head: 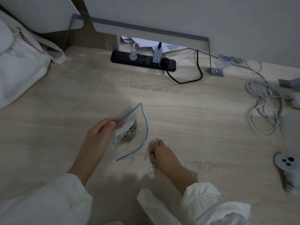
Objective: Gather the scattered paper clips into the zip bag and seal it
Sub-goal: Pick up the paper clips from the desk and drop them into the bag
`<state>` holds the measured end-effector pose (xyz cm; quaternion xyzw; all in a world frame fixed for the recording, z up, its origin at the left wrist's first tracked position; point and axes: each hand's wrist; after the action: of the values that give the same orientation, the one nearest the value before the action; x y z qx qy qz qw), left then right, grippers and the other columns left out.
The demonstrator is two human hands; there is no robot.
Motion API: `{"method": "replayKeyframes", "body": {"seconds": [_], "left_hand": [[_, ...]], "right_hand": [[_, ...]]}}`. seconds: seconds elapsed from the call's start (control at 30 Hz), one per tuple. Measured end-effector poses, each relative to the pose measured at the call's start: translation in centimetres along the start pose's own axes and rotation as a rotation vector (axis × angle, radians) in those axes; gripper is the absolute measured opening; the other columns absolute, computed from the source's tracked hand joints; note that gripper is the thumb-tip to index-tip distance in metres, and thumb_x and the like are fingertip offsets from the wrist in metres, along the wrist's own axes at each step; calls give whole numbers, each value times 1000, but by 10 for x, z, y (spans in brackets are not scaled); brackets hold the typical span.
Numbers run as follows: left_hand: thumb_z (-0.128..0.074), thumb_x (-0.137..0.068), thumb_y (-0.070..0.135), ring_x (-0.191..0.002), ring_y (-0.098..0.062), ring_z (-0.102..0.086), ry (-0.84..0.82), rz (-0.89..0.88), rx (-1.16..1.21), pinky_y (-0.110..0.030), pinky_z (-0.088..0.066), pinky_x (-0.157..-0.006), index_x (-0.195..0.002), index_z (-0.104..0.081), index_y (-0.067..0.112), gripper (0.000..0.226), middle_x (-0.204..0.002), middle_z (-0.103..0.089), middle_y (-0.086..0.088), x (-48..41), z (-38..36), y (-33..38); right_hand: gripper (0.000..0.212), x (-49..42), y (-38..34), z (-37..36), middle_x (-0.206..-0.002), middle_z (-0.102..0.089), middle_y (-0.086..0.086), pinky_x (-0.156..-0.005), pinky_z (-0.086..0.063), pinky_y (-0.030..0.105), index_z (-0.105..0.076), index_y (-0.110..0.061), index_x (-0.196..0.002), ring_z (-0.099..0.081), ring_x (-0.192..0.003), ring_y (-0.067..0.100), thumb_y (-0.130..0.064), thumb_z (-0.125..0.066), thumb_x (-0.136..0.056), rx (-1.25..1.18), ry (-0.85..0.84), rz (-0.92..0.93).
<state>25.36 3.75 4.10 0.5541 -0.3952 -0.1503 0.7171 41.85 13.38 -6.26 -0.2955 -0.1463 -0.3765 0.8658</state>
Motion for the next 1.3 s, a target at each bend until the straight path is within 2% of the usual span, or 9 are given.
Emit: {"method": "replayKeyframes", "body": {"seconds": [0.13,0.27,0.37,0.53,0.63,0.77,1.0,1.17,1.3], "left_hand": [[-43,-95,12,-94,3,-64,-8,-3,-15,-31,-43,-101,-95,-67,22,27,-92,-73,14,0,0,1],[-43,-95,13,-95,3,-64,-18,5,-11,-32,-43,-101,-96,-68,22,27,-93,-73,13,1,-1,1],[-43,-95,13,-95,3,-64,-13,10,-10,-31,-43,-99,-95,-68,22,27,-92,-73,13,1,-1,1],[-45,-94,12,-101,-4,-63,10,16,-5,-28,-44,-96,-101,-68,15,25,-96,-73,10,0,-4,3],[-49,-92,14,-106,-16,-62,10,19,-4,-37,-43,-101,-98,-69,15,21,-101,-71,0,0,-9,5],[-50,-91,15,-101,-16,-62,15,27,-7,-43,-43,-101,-94,-70,20,20,-100,-71,0,1,-8,7],[-44,-95,11,-110,-13,-60,14,32,5,-33,-43,-97,-110,-64,6,26,-107,-69,-3,0,-7,6],[-44,-95,13,-106,-6,-61,1,16,4,-27,-44,-95,-106,-66,14,25,-104,-70,3,2,-8,7],[-43,-95,14,-105,-1,-61,-13,12,11,-24,-45,-93,-106,-66,15,25,-101,-70,10,3,-9,6]], "right_hand": [[19,6,3,-2,-111,-50,15,-74,-43,34,-53,-3,-104,-56,-92,31,-11,-43,-90,-42,33,-12],[8,15,8,9,-77,-57,6,-68,-49,33,-52,-10,-71,-55,-68,17,-3,-51,-76,-395,112,-108],[16,28,2,38,-69,-61,3,-62,-47,19,-55,-15,-71,-58,-60,11,-1,-58,-80,-631,227,-226],[15,51,-45,108,-60,-64,-3,-67,-56,24,-59,-11,-77,-64,-57,8,1,-60,-83,-1081,325,11],[14,52,-75,125,-71,-67,-1,-73,-55,25,-60,-16,-79,-67,-66,12,-3,-61,-83,-993,318,90],[13,46,-90,119,-96,-66,-2,-73,-47,8,-62,-15,-97,-61,-83,2,-9,-61,-85,-709,324,126],[16,52,-53,111,-96,-61,-4,-68,-43,5,-58,-21,-88,-58,-83,4,-5,-57,-86,-657,518,79],[13,46,-5,61,-101,-55,2,-70,-44,22,-55,-19,-95,-55,-72,12,-19,-62,-84,-385,251,-129],[52,52,7,12,-121,-42,8,-78,-40,22,-35,-13,-122,-51,-103,23,-34,-63,-83,-165,38,-96]]}}
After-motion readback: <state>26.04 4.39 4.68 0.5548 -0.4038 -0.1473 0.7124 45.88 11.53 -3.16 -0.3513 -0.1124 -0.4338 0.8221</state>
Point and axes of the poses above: each hand's wrist, its own x-axis away from the middle knuckle, its own z-axis out of the back of the hand, y = z × x
